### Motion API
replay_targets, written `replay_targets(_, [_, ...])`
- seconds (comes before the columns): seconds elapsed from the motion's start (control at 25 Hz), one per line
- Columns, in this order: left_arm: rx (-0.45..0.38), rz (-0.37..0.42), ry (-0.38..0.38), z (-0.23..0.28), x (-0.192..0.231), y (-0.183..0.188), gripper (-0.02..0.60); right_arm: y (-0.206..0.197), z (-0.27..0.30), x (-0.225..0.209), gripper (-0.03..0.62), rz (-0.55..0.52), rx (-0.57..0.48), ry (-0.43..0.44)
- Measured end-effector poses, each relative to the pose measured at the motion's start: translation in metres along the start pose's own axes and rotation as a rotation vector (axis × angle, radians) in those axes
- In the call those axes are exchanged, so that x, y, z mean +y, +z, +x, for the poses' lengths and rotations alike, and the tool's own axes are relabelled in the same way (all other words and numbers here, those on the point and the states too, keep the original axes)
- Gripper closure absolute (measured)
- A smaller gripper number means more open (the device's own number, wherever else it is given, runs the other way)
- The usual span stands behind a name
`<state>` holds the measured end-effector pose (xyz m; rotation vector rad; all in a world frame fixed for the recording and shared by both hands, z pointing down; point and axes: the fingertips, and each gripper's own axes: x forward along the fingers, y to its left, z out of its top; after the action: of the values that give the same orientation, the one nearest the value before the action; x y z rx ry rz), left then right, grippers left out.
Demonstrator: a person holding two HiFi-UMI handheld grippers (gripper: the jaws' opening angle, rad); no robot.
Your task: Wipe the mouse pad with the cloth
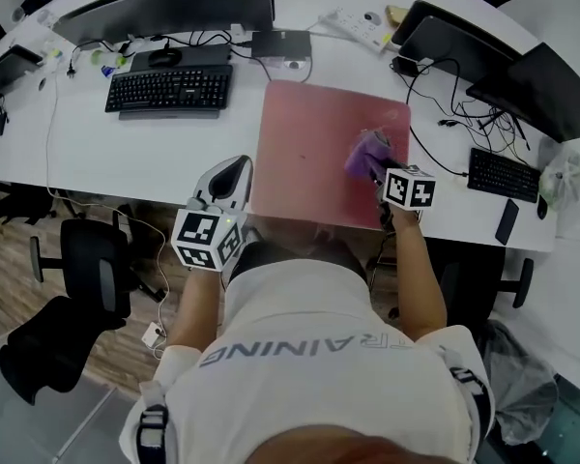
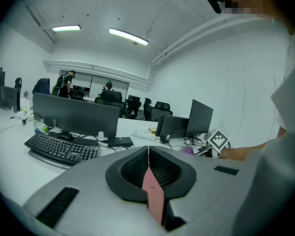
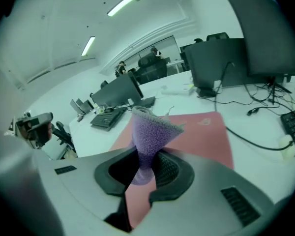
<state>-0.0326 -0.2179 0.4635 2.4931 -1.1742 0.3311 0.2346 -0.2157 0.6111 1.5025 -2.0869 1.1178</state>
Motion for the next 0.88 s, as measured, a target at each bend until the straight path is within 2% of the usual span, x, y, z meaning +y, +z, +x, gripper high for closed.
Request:
replay_targets(0.12, [0.008,-0.01,0.013,-0.03,0.032,-0.009,0.549,-0.007,0.029,0.073,0.507,-0.009,0.01,0.098])
replay_targets(0.28, [0.007,0.002,0.049,-0.072,0.069,-0.02,0.549,-0.026,0.07,0.152,0.507,-0.033,0.048,0.183])
replay_targets(0.44, [0.003,-0.004,0.08,-0.108,0.101,-0.032,0.549,-0.049,0.112,0.212,0.507,-0.065,0.109,0.227])
replay_targets(0.6, [0.009,-0.023,0.094,-0.133,0.121,-0.044,0.549,-0.071,0.163,0.254,0.507,-0.073,0.157,0.273])
replay_targets(0.68, [0.014,-0.034,0.095,-0.142,0.126,-0.052,0.549,-0.08,0.185,0.264,0.507,-0.096,0.178,0.26])
replay_targets(0.88, [0.031,-0.057,0.09,-0.16,0.131,-0.067,0.549,-0.099,0.21,0.256,0.507,-0.136,0.242,0.149])
